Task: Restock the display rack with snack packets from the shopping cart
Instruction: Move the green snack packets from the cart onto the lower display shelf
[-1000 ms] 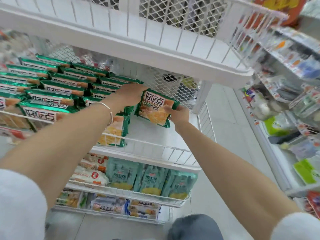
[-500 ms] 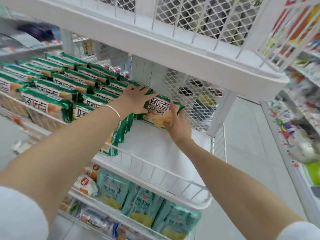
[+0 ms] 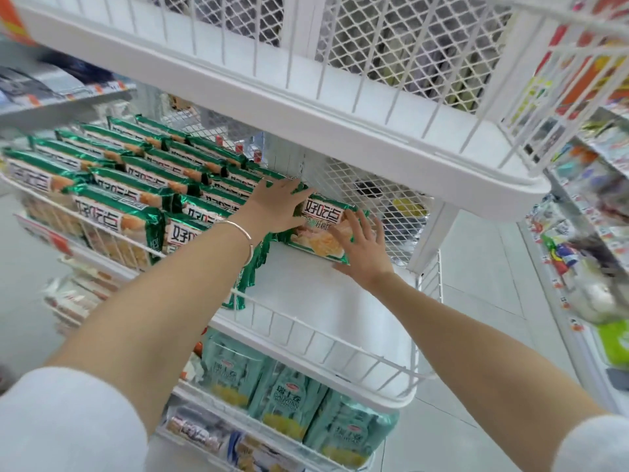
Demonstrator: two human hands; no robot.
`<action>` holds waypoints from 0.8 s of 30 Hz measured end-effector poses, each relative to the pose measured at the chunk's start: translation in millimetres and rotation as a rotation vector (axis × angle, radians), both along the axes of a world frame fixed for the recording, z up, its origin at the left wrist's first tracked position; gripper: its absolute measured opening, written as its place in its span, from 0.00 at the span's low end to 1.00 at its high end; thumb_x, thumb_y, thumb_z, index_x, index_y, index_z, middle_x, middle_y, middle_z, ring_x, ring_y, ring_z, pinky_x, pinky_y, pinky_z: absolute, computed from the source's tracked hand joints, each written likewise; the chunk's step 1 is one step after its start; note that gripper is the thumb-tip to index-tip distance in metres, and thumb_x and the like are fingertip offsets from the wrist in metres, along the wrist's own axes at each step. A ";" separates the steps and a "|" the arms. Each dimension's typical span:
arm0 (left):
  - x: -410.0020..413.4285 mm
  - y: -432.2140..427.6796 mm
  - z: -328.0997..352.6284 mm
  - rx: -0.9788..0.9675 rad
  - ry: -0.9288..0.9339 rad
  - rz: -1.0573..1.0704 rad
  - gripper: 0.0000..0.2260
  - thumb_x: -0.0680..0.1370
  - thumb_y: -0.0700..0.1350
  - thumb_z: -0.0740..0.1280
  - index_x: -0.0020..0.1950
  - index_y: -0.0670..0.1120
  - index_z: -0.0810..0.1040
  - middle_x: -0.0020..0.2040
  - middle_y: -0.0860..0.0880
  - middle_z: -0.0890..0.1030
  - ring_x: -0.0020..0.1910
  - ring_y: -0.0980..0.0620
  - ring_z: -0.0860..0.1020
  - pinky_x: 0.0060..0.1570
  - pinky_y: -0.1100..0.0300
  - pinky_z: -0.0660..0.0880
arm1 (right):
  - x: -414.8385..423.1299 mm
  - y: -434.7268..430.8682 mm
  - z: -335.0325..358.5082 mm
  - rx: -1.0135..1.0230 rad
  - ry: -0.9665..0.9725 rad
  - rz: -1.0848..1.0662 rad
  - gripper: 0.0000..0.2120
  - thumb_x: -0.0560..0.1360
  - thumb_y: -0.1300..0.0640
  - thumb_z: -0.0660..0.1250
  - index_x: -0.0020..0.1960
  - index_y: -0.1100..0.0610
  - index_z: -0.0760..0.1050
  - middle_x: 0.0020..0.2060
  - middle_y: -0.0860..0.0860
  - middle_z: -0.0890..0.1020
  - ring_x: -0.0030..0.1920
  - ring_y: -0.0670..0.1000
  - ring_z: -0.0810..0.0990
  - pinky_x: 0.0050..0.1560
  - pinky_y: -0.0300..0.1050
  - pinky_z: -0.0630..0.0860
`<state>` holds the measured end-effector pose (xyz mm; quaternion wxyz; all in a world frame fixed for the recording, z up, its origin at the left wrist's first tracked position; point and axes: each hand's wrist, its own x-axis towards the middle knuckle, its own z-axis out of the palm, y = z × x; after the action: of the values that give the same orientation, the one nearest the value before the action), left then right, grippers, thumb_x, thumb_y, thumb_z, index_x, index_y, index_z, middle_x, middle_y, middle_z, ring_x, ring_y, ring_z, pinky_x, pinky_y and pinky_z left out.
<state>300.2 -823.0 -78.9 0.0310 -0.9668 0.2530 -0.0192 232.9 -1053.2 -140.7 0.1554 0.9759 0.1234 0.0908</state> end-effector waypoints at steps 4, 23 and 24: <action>-23.5 39.0 22.4 -0.090 0.047 0.071 0.30 0.82 0.63 0.49 0.82 0.56 0.46 0.82 0.48 0.49 0.80 0.45 0.52 0.76 0.41 0.52 | -14.7 17.8 34.9 0.133 -0.016 0.022 0.31 0.79 0.36 0.55 0.78 0.49 0.60 0.79 0.59 0.53 0.79 0.62 0.50 0.77 0.65 0.43; -175.9 575.5 36.7 -0.091 0.204 0.754 0.28 0.83 0.60 0.54 0.80 0.49 0.58 0.79 0.45 0.61 0.75 0.42 0.63 0.70 0.42 0.64 | -6.1 459.5 99.3 0.333 0.076 0.396 0.21 0.79 0.48 0.63 0.68 0.58 0.73 0.73 0.59 0.67 0.75 0.58 0.62 0.77 0.62 0.48; -189.3 597.9 31.4 -0.114 0.220 0.801 0.28 0.83 0.60 0.54 0.80 0.49 0.57 0.79 0.45 0.60 0.76 0.42 0.62 0.70 0.41 0.64 | -5.9 485.4 93.0 0.338 0.100 0.437 0.20 0.78 0.49 0.65 0.67 0.58 0.74 0.72 0.59 0.68 0.74 0.58 0.63 0.77 0.62 0.49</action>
<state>110.9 -225.1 -47.5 -0.0447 -0.9852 -0.1424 0.0839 227.0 -567.9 -47.7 -0.0390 0.9415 0.3214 0.0933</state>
